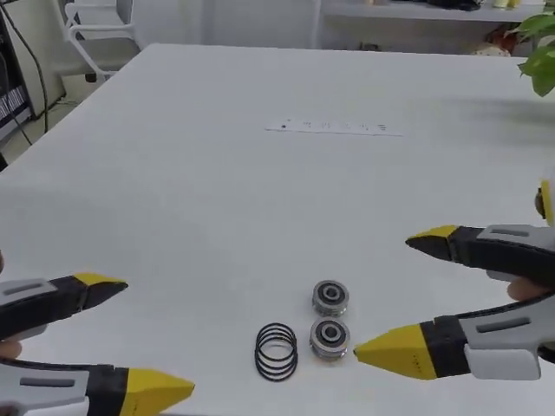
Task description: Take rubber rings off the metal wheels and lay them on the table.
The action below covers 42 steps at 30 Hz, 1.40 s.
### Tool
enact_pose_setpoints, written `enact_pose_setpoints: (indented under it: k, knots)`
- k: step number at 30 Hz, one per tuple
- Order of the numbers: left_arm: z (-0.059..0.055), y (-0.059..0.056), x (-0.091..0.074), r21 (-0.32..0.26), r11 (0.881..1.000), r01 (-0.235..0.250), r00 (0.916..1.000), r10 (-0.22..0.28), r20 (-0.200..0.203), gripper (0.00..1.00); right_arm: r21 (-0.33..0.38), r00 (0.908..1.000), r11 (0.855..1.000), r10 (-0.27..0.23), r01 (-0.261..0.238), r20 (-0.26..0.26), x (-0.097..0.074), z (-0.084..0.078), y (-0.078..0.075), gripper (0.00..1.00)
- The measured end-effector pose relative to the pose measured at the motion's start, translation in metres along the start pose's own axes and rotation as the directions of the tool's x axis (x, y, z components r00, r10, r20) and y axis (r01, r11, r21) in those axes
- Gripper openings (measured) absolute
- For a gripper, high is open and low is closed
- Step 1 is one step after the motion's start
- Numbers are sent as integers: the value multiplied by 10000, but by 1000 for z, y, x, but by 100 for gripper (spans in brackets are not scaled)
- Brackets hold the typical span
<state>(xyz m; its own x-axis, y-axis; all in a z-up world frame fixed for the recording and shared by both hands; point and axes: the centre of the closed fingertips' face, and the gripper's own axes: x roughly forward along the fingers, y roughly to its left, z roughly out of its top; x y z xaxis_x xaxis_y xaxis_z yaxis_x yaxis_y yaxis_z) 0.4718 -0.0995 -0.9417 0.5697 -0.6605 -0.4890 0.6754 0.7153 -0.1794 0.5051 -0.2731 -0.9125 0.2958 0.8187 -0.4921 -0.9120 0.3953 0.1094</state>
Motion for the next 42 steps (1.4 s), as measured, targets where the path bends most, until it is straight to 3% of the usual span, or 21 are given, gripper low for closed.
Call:
enact_pose_setpoints:
  k: [5, 12, 15, 25, 42]
  knots:
    - [3, 2, 0, -85, 9999, -124, 9998, 125, 161, 94, 551, 9981, 9976, -434, 410, 430, -11, -6, -8, 95]
    - [3, 3, 0, -177, 9997, -179, 9996, 183, 220, 99, 1352, 9940, 9878, -873, 779, 653, -22, -22, -14, 99]
    - [7, 2, -1, -425, 9990, -109, 9988, 129, 471, 100, 1725, 9930, 9805, -1048, 940, 550, -24, -32, -15, 99]
    - [6, 3, -1, -497, 9986, -178, 9988, 200, 446, 100, 2049, 9940, 9727, -1074, 1089, -185, -21, -59, -10, 99]
    - [5, 3, -1, -713, 9973, -183, 9988, 216, 447, 100, 2348, 9932, 9654, -1035, 1131, -530, -20, -71, -6, 99]
